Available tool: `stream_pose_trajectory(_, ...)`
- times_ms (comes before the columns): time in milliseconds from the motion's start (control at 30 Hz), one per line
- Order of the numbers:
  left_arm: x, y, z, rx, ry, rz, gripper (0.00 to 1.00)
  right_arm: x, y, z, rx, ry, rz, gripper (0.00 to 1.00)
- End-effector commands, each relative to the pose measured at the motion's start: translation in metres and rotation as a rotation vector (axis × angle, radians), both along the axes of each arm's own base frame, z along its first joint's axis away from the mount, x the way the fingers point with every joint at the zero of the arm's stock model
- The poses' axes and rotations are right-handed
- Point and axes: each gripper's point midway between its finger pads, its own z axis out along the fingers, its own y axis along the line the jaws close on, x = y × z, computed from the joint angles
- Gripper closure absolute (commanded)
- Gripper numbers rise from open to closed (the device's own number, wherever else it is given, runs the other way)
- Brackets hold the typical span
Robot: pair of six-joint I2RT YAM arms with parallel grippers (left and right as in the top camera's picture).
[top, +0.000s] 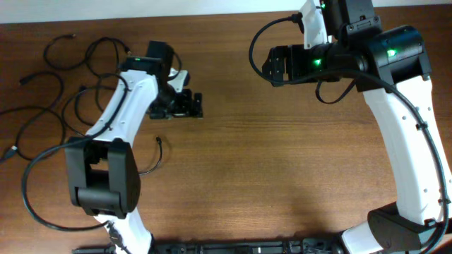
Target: Untangle cables
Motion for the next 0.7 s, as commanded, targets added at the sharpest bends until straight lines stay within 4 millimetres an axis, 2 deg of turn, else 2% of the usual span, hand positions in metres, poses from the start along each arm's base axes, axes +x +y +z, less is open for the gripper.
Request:
stream_pose_trajectory(0, 0.006, 0.005, 0.081, 0.019, -0.261, 0.018, 0.01, 0.0, 0.001, 0.0, -0.009, -0.007, 0.011, 0.02)
stream_pose_trajectory(33, 0.007, 0.01, 0.102, 0.034, -0.328, 0.03, 0.01, 0.0, 0.001, 0.0, -0.009, -0.007, 0.011, 0.02)
stream_pose_trajectory(67, 0.0, 0.018, 0.145, 0.046, -0.458, 0.049, 0.01, 0.0, 0.002, 0.0, -0.005, -0.006, 0.01, 0.02)
stream_pose_trajectory(133, -0.022, 0.024, 0.202, 0.014, -0.618, 0.062, 0.01, 0.002, 0.003, 0.002, -0.001, -0.015, 0.011, 0.02)
stream_pose_trajectory(200, -0.045, 0.028, 0.24, -0.012, -0.729, 0.07, 0.01, 0.006, 0.008, 0.007, 0.027, -0.039, 0.023, 0.02)
stream_pose_trajectory(267, -0.069, 0.033, 0.262, -0.031, -0.81, 0.074, 0.01, -0.009, 0.011, 0.0, 0.04, 0.032, 0.05, 0.02)
stream_pose_trajectory(300, -0.077, 0.034, 0.265, -0.034, -0.826, 0.073, 0.01, -0.014, 0.008, -0.004, 0.018, 0.047, 0.065, 0.02)
stream_pose_trajectory(367, -0.103, 0.04, 0.254, -0.024, -0.84, 0.055, 0.01, -0.025, 0.003, -0.01, -0.016, 0.086, 0.089, 0.02)
stream_pose_trajectory(433, -0.127, 0.046, 0.227, -0.021, -0.841, 0.057, 0.01, -0.033, 0.001, -0.007, -0.018, 0.092, 0.089, 0.02)
stream_pose_trajectory(467, -0.131, 0.047, 0.218, -0.022, -0.85, 0.059, 0.01, -0.035, 0.0, -0.004, -0.015, 0.081, 0.089, 0.02)
stream_pose_trajectory(567, -0.142, 0.049, 0.196, -0.023, -0.849, 0.058, 0.01, -0.053, -0.007, 0.022, 0.0, 0.004, 0.085, 0.02)
stream_pose_trajectory(667, -0.141, 0.049, 0.188, -0.018, -0.828, 0.056, 0.01, -0.091, -0.039, 0.057, -0.055, -0.129, 0.02, 0.02)
